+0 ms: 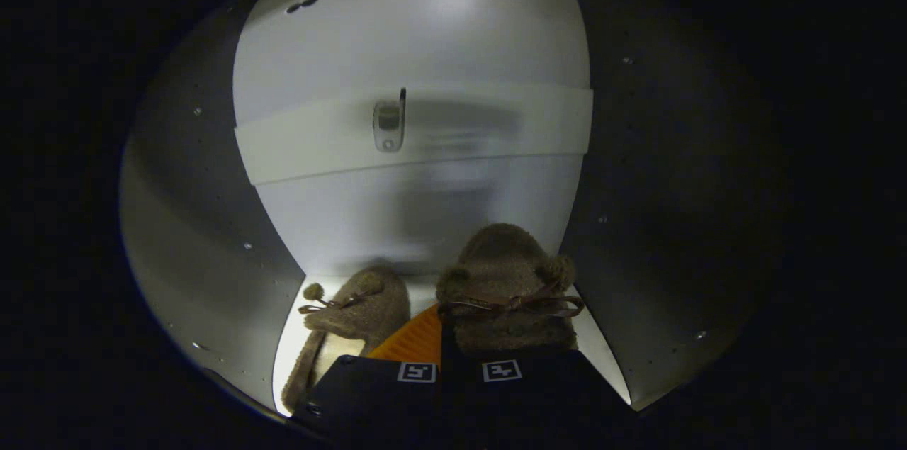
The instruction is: Open the shoe cabinet door, grab the shoes and put them into the shoe cabinet, then close the shoe cabinet door.
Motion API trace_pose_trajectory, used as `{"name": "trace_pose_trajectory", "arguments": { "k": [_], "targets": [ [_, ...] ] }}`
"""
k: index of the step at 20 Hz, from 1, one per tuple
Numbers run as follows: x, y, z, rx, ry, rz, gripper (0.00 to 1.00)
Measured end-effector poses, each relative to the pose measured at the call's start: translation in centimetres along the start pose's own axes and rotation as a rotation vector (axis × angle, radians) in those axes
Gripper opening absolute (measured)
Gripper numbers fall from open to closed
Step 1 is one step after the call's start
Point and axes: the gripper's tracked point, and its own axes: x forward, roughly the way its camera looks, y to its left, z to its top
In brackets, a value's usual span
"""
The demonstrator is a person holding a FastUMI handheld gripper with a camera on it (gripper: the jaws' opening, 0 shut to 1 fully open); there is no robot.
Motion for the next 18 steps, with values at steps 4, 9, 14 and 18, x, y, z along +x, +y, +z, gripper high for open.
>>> {"name": "trace_pose_trajectory", "arguments": {
  "k": [4,9,14,18],
  "targets": [
    [2.4,0.5,-1.8,0.003,0.057,0.014,0.09],
    [3.5,0.6,-2.8,0.017,0.102,0.027,0.09],
    [3.4,0.3,-3.4,0.027,0.13,0.031,0.16],
    [1.9,0.8,-3.0,0.03,0.101,0.047,0.49]
  ]
}}
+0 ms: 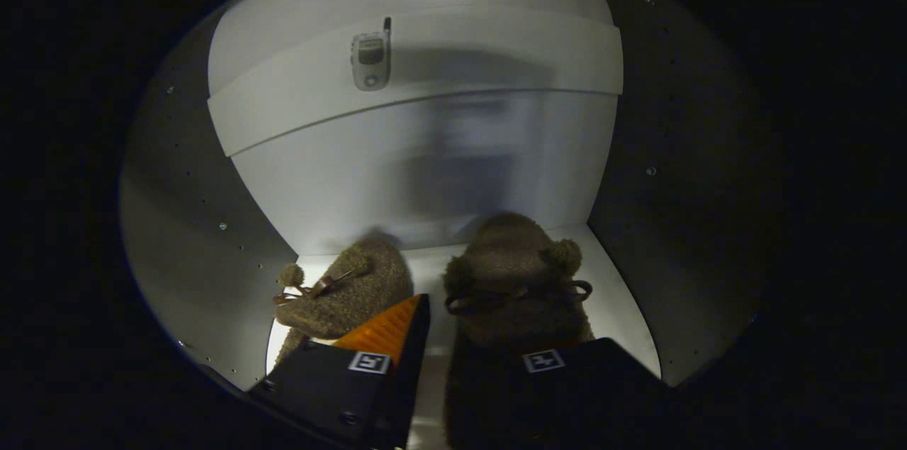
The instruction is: Open the shoe cabinet door, grab the shoes and put them into the shoe cabinet, then close the shoe cabinet door.
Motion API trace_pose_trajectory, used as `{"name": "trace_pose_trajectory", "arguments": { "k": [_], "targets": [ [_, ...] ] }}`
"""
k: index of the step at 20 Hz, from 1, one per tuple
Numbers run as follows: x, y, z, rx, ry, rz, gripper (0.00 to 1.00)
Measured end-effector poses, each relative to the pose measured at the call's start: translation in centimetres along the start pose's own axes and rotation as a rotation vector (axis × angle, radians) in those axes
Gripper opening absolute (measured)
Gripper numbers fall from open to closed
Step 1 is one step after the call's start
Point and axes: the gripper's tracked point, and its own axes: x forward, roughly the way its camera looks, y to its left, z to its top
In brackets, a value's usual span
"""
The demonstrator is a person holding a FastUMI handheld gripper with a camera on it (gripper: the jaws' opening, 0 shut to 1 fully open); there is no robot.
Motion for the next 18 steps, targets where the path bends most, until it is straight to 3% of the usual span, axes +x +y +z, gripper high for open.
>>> {"name": "trace_pose_trajectory", "arguments": {
  "k": [1,4,5,6,9,18],
  "targets": [
    [-0.6,0.0,0.0,-0.01,-0.01,-0.007,0.6],
    [-2.5,0.0,-0.1,-0.033,-0.026,-0.032,0.78],
    [-3.1,0.1,0.0,-0.036,-0.039,-0.037,0.79],
    [-4.0,0.2,0.0,-0.033,-0.048,-0.033,0.88],
    [-7.0,0.2,0.2,-0.016,-0.077,-0.024,1.0],
    [-24.2,2.6,-0.8,-0.033,-0.275,0.071,0.99]
  ]
}}
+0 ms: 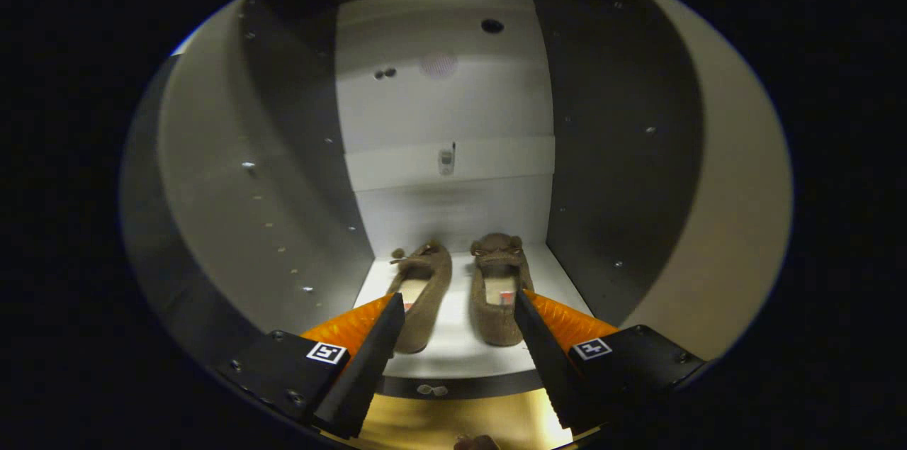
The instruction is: Open the shoe cabinet door, grab the shoes and put them into the shoe cabinet, then close the shoe cabinet door.
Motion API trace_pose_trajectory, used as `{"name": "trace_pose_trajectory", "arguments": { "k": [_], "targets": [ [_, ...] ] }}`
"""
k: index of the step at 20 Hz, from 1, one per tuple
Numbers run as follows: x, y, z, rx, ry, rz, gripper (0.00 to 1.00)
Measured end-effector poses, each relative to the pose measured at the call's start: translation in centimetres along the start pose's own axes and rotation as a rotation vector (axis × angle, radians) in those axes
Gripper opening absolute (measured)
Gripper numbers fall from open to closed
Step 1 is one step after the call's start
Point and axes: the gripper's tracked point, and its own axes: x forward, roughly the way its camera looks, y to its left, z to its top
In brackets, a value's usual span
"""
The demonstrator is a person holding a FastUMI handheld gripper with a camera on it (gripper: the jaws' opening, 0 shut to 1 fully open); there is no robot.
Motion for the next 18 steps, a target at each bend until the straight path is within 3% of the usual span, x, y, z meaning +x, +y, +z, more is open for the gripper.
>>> {"name": "trace_pose_trajectory", "arguments": {
  "k": [7,18],
  "targets": [
    [-13.7,1.0,1.2,-0.017,-0.161,0.056,0.99],
    [-32.2,-3.6,0.8,0.018,-0.285,0.141,0.99]
  ]
}}
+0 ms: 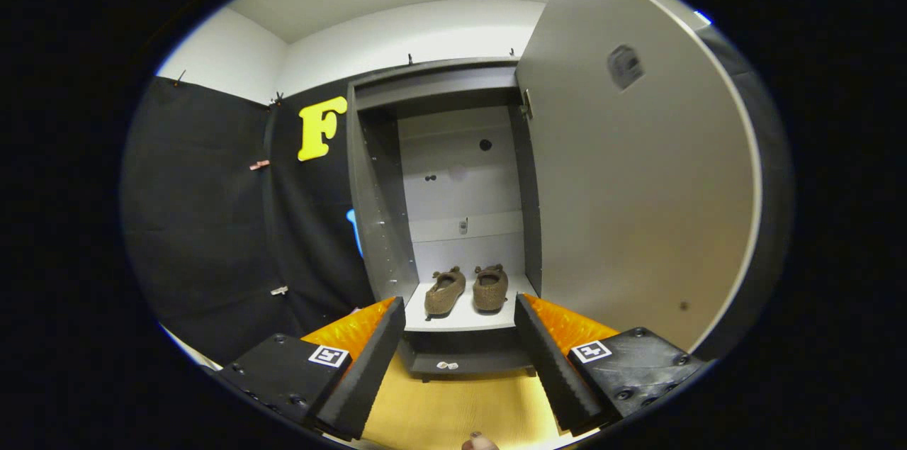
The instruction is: Open the shoe cabinet door, grab the shoes and put them into the shoe cabinet, then close the shoe cabinet door.
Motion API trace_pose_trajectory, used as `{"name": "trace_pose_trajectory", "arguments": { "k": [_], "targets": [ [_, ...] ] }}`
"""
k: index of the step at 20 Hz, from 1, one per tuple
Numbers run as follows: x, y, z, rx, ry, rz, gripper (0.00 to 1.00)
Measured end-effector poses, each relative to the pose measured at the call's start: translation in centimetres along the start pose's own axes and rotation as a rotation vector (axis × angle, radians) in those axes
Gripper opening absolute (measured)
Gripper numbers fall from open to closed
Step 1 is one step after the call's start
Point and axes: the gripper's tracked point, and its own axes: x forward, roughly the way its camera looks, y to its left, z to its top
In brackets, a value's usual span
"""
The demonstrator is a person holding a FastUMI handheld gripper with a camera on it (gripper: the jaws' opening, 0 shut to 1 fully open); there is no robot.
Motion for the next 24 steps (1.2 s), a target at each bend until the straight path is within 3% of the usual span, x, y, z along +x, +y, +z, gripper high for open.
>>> {"name": "trace_pose_trajectory", "arguments": {
  "k": [6,13,19,24],
  "targets": [
    [-8.6,-5.1,2.0,-0.031,-0.036,-0.014,0.98],
    [-13.0,-15.0,2.3,-0.017,-0.039,-0.101,0.98],
    [-9.7,-19.6,0.1,-0.01,0.0,-0.1,0.98],
    [-6.6,-21.5,-1.4,0.018,0.044,-0.031,0.98]
  ]
}}
